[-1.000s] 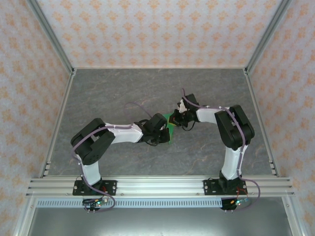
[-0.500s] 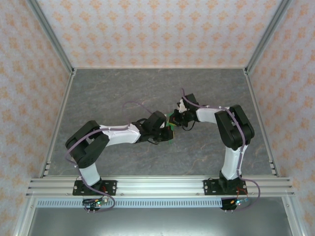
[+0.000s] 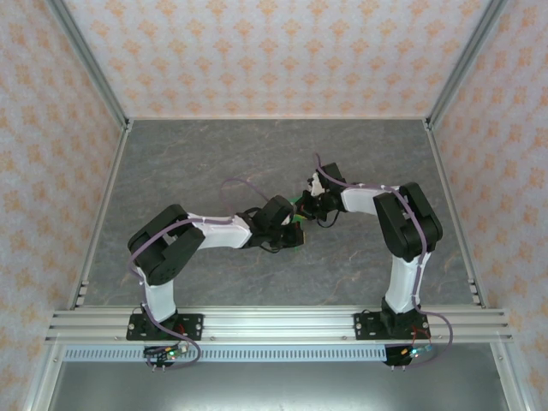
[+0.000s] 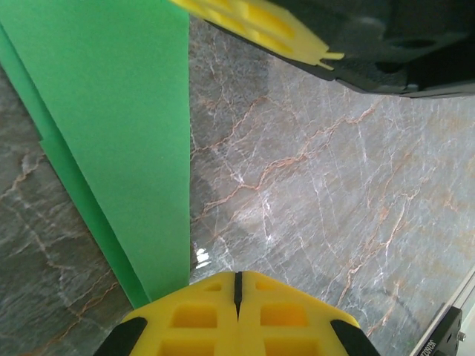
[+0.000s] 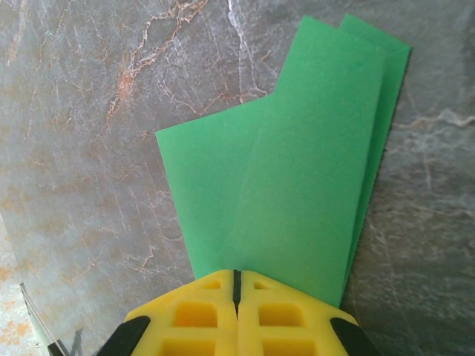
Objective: Fold a paper plane with a square sheet of paper (fold left side to right side)
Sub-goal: Fold the wing for the fifth time at the center of the table.
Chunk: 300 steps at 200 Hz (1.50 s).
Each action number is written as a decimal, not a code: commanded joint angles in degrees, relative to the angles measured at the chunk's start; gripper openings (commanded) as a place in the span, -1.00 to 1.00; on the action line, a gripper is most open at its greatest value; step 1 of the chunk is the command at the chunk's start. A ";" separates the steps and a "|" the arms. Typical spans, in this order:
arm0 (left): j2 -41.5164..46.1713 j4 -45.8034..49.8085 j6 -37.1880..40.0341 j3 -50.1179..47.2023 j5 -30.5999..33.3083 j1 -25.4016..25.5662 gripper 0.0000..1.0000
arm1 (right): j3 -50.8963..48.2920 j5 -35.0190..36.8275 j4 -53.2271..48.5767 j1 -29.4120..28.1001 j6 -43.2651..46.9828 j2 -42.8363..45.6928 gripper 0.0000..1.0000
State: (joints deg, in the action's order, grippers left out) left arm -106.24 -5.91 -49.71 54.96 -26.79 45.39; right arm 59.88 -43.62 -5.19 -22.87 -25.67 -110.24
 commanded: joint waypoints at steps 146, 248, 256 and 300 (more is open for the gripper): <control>1.44 -2.92 -2.67 -8.31 0.11 0.69 -0.94 | 1.51 7.13 -6.29 0.15 1.33 -3.59 -0.97; 4.67 -2.99 -4.66 -12.94 0.31 3.83 -0.95 | 3.05 7.33 -7.22 0.15 1.30 -5.33 -0.97; 4.93 -3.13 -4.93 -13.39 0.44 3.90 -0.95 | 3.05 7.40 -7.24 0.17 1.39 -5.34 -0.97; 9.46 -2.88 -5.21 -14.15 0.76 3.85 -0.95 | 3.05 6.79 -7.20 0.17 1.28 -5.15 -0.97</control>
State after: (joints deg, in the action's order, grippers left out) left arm -100.18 -14.31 -54.41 42.15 -25.10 48.31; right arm 63.13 -43.55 -10.09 -22.87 -25.43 -111.66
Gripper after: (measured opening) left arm 0.058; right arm 0.066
